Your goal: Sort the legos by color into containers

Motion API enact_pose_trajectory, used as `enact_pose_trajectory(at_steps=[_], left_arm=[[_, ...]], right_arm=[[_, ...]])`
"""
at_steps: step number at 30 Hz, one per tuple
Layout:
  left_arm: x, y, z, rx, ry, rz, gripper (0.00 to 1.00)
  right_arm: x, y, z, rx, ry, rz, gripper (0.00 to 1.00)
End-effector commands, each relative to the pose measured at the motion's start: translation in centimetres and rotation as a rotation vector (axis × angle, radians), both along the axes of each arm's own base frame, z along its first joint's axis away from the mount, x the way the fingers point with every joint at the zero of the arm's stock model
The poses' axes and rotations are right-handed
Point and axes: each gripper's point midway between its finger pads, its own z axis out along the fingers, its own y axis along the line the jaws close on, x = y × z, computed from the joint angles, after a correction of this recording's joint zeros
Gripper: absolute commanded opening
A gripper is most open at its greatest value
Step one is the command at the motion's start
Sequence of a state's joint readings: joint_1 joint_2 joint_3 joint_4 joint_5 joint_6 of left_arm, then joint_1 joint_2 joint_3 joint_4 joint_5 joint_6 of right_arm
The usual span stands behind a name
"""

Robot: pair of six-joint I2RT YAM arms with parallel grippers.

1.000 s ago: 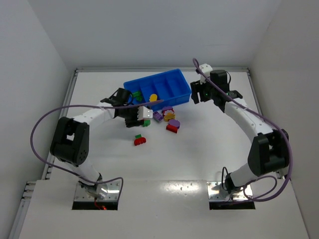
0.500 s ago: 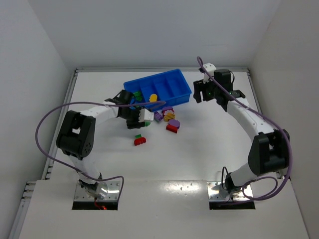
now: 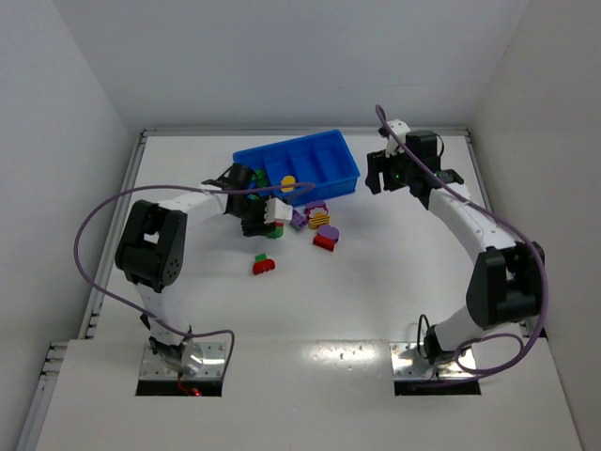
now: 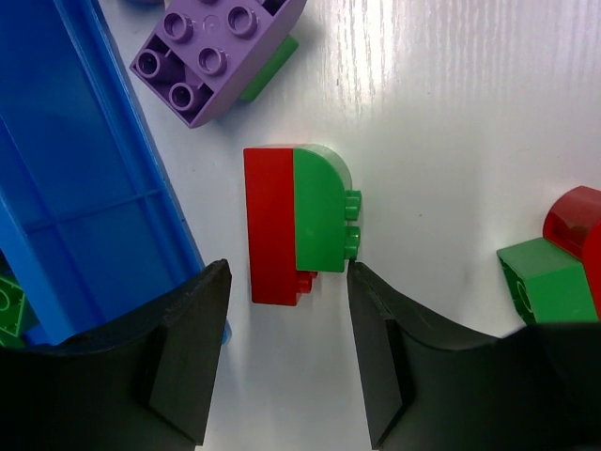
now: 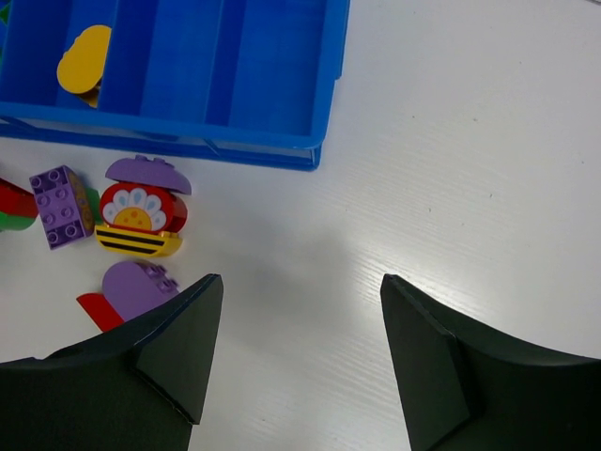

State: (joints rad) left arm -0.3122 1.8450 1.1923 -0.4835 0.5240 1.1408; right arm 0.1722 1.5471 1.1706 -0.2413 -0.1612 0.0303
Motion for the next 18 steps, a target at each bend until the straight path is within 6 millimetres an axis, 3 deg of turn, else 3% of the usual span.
enact_pose_trajectory(at_steps=[1, 7, 18], left_arm=[[1.6, -0.2, 0.9, -0.029, -0.041, 0.001, 0.59], [2.1, 0.8, 0.9, -0.008, -0.058, 0.012, 0.59], [2.5, 0.7, -0.4, 0.005, -0.049, -0.011, 0.55]], right_arm=[[0.9, 0.1, 0.8, 0.03, -0.02, 0.001, 0.7], [1.4, 0.5, 0.5, 0.046, -0.007, 0.013, 0.7], [1.8, 0.3, 0.1, 0.05, 0.001, 0.011, 0.7]])
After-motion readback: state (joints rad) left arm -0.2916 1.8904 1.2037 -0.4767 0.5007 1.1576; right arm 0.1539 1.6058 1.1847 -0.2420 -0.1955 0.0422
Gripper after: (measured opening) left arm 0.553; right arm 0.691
